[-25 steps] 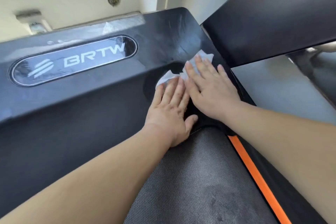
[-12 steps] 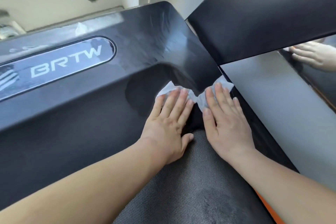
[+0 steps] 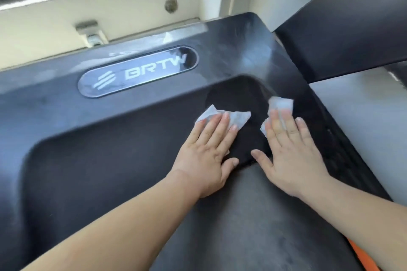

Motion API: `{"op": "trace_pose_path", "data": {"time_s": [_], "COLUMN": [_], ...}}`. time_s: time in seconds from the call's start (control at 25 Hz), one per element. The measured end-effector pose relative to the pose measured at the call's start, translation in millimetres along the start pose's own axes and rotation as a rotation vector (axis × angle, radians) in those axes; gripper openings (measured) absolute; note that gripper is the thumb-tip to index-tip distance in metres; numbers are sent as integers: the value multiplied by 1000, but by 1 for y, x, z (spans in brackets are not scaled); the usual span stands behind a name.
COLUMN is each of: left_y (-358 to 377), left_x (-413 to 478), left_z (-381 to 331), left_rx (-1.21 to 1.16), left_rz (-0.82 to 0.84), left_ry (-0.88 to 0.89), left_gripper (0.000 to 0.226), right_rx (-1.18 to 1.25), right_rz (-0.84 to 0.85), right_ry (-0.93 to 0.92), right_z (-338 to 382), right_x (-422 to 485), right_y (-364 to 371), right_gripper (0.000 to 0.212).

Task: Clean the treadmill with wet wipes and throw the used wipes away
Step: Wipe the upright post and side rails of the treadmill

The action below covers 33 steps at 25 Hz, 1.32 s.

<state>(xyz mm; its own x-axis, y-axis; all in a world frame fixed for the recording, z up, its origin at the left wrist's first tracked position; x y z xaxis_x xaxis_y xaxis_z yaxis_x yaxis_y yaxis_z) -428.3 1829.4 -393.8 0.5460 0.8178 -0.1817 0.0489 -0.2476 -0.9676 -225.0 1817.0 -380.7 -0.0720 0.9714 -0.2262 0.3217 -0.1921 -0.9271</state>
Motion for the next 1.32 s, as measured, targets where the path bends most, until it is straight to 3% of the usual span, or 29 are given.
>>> {"op": "trace_pose_path", "data": {"time_s": [0.16, 0.44, 0.64, 0.8, 0.92, 1.04, 1.2, 1.32], "left_y": [18, -3, 15, 41, 32, 0, -34, -32], "left_x": [-85, -164, -175, -173, -169, -142, -133, -178], "left_z": [41, 169, 148, 92, 104, 142, 185, 198], "left_rx": [-36, 68, -98, -160, -101, 3, -33, -63], "left_rz": [-71, -204, -263, -193, -162, -177, -154, -97], "left_ry": [-121, -497, -853, -638, -468, -439, -676, -828], "left_gripper": [76, 76, 83, 83, 81, 78, 82, 86], "right_rx": [153, 179, 179, 77, 60, 62, 84, 114], "right_rz": [58, -46, -116, -261, -201, -74, -40, -84], "right_ry": [-28, -483, -631, -766, -637, -470, -345, -391], "right_z": [70, 206, 262, 236, 203, 199, 227, 259], "right_x": [16, 50, 48, 50, 79, 99, 81, 52], "right_y": [-25, -101, -124, -121, -131, -135, -136, -133], "right_gripper": [101, 82, 84, 79, 84, 87, 89, 90]}}
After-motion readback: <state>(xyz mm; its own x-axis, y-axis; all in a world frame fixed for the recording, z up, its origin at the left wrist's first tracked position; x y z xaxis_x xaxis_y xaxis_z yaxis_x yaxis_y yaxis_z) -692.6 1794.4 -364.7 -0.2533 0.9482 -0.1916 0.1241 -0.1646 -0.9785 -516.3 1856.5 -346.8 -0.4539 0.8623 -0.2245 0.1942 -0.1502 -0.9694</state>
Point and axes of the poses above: each hand's wrist, its own x-axis towards the middle knuckle, its own y-axis out of the palm, z = x × y, the point moved 4 cm from there along x, towards the middle knuckle, and after that the axes turned 6 degrees about -x, right-handed, at the moved point
